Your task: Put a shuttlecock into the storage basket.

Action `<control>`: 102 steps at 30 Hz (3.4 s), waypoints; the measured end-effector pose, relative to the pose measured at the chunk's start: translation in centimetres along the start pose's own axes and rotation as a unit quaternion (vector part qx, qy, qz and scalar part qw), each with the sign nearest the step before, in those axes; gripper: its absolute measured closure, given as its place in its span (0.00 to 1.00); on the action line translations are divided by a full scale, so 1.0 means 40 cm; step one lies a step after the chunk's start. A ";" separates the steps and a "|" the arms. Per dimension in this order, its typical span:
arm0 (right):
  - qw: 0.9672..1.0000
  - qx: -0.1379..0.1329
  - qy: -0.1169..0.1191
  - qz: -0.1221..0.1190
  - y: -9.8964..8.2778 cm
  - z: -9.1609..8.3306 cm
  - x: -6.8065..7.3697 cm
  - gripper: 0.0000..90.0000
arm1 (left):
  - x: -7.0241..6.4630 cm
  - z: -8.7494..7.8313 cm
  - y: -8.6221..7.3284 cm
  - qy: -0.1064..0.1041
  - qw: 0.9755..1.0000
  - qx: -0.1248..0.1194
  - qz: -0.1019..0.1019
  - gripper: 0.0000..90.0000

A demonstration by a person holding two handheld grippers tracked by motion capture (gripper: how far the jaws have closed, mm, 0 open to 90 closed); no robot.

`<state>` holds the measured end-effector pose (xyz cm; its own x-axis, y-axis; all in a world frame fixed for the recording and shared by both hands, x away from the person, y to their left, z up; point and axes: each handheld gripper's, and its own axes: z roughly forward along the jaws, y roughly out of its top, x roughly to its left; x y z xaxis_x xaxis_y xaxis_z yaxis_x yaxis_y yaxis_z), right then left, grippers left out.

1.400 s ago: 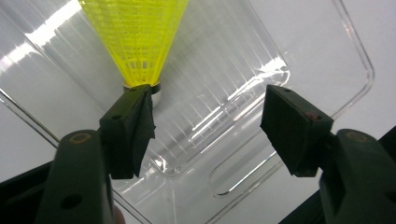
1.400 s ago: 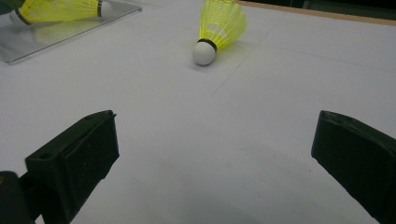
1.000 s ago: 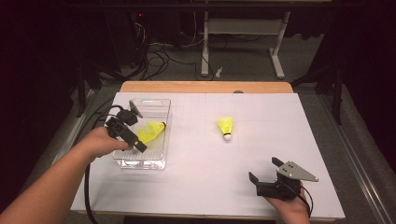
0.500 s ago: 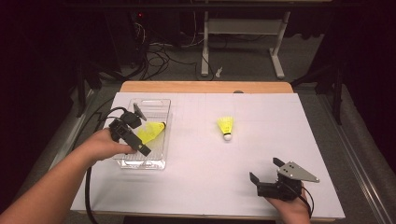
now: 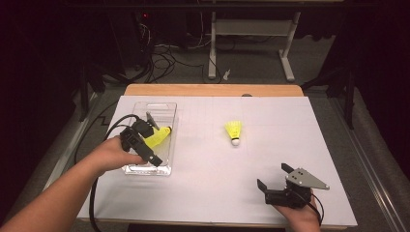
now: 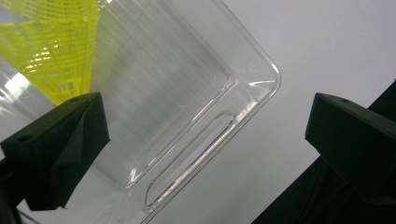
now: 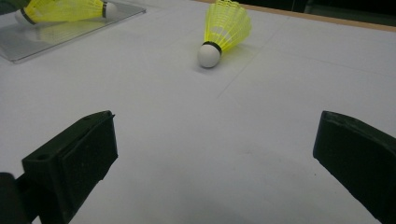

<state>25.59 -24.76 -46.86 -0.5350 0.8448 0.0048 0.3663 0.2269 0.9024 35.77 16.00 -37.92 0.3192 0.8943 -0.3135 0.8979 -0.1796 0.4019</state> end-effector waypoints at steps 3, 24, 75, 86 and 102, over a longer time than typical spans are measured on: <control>1.000 -0.001 0.002 0.000 0.000 0.000 0.001 0.01 | -0.009 0.005 -0.003 -0.003 1.000 0.000 0.002 0.01; 1.000 0.001 0.005 -0.004 -0.001 0.005 0.006 0.01 | -0.105 0.032 -0.031 -0.026 0.999 0.010 0.041 0.01; 1.000 -0.007 -0.027 -0.010 0.091 0.063 0.022 0.00 | -0.165 0.050 -0.055 -0.045 0.996 0.028 0.069 0.01; 0.999 -0.008 -0.044 -0.013 0.148 0.161 0.040 0.01 | -0.153 0.042 -0.054 -0.052 0.996 0.025 0.065 0.01; 0.998 0.007 -0.054 0.003 0.204 0.283 0.049 0.01 | -0.143 0.035 -0.050 -0.062 0.996 0.020 0.058 0.01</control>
<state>36.16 -15.77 -44.35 -0.4472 0.8936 -0.0376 0.3801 0.2279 0.8964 32.57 10.68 -38.12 0.4542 0.8094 -0.3722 0.8634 -0.2968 0.4081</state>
